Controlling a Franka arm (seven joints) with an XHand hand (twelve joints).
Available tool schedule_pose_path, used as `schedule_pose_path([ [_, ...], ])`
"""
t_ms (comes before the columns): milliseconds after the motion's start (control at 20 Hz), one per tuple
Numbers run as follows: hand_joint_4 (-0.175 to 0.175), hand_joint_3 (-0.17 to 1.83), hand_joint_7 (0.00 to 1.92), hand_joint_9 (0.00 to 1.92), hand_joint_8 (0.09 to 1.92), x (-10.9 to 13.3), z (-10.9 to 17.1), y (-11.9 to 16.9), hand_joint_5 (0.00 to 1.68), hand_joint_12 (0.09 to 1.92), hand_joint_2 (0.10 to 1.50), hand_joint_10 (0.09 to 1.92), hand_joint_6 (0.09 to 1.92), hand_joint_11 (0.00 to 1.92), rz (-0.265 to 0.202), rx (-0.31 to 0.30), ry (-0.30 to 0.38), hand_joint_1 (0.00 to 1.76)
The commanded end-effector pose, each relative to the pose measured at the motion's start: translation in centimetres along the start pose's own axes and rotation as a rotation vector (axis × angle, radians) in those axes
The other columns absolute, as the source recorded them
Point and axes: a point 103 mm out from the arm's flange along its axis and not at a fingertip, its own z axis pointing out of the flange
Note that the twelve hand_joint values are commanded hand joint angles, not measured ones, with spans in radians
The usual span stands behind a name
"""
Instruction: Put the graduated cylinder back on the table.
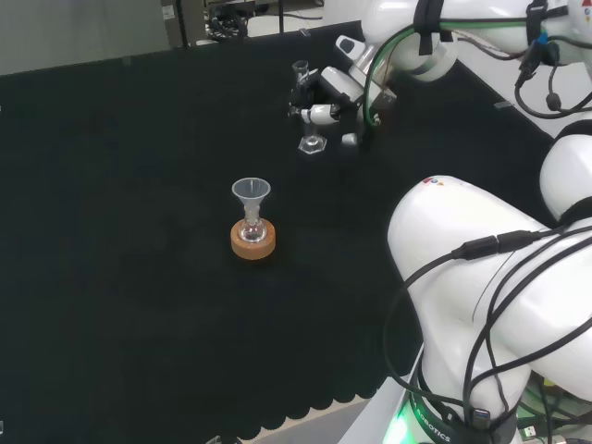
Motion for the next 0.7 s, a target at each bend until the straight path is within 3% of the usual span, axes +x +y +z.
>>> schedule_pose_path([
  [50,-0.175,0.0,1.03,1.48,0.96,-0.16,1.7,0.13,1.0,0.69,1.1,0.09,0.98,1.28,-0.027,0.002,0.046,1.27],
  [500,-0.175,0.0,0.93,1.41,1.1,-0.33,2.14,-0.09,0.91,0.76,1.14,0.09,1.11,1.2,-0.07,0.034,0.135,1.25],
  [650,-0.169,0.0,0.94,1.36,0.75,-0.65,1.74,-0.4,0.92,0.85,1.14,0.09,1.08,1.15,-0.085,0.04,0.18,1.16],
  [700,-0.143,0.0,0.91,1.33,0.69,-0.68,1.65,-0.45,0.93,0.89,1.14,0.09,1.07,1.1,-0.082,0.034,0.184,1.14],
])
